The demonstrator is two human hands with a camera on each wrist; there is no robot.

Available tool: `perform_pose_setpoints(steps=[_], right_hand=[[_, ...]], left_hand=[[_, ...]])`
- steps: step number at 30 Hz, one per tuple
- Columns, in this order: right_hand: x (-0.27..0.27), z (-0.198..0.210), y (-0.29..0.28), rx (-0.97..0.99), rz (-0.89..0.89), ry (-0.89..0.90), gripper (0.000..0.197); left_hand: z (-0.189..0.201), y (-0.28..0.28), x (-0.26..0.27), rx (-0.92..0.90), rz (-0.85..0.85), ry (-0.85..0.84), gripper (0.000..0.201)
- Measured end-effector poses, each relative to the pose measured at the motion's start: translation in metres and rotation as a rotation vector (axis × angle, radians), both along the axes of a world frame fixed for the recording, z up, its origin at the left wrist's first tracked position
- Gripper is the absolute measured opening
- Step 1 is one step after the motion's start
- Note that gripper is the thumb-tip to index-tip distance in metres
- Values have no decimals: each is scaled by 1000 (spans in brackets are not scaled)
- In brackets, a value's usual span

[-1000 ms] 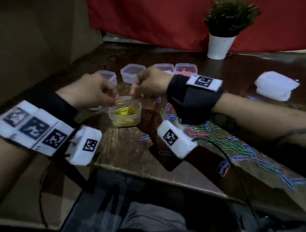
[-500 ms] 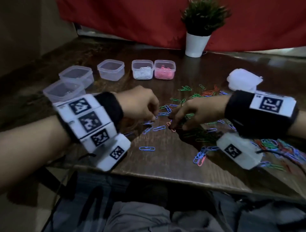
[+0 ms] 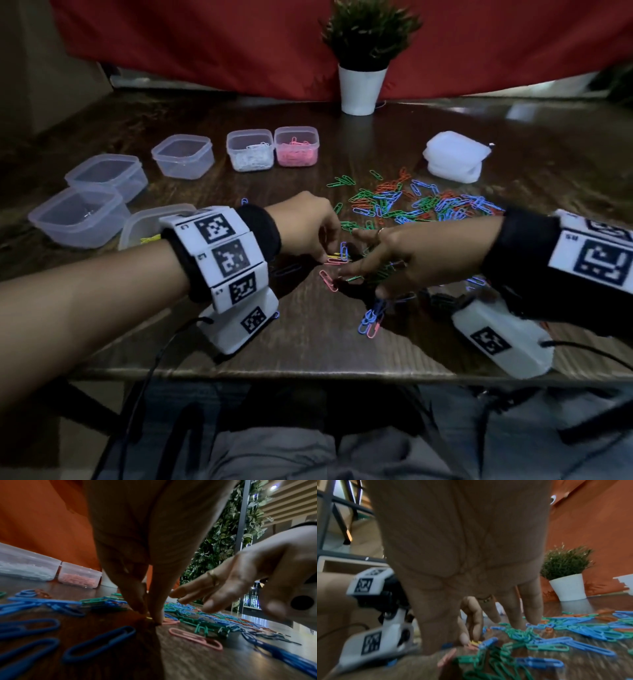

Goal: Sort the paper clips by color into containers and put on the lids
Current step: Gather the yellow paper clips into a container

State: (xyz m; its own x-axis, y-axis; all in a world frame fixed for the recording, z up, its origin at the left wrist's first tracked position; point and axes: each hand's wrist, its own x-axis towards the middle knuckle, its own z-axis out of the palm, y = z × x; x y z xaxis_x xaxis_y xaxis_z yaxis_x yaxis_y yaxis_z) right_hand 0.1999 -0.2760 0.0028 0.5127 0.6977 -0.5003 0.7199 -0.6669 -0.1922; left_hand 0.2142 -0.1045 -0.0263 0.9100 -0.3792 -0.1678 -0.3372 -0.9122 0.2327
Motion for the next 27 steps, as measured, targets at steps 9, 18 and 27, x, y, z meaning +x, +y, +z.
perform_pose_setpoints(steps=[9, 18, 27], right_hand=[[-38, 0, -29, 418, -372, -78, 33], [-44, -27, -32, 932, -788, -125, 9], [-45, -41, 4, 1130, -694, -50, 9]], left_hand=[[-9, 8, 9, -232, 229, 237, 18], [-3, 8, 10, -222, 288, 346, 20], [61, 84, -40, -435, 472, 81, 13]])
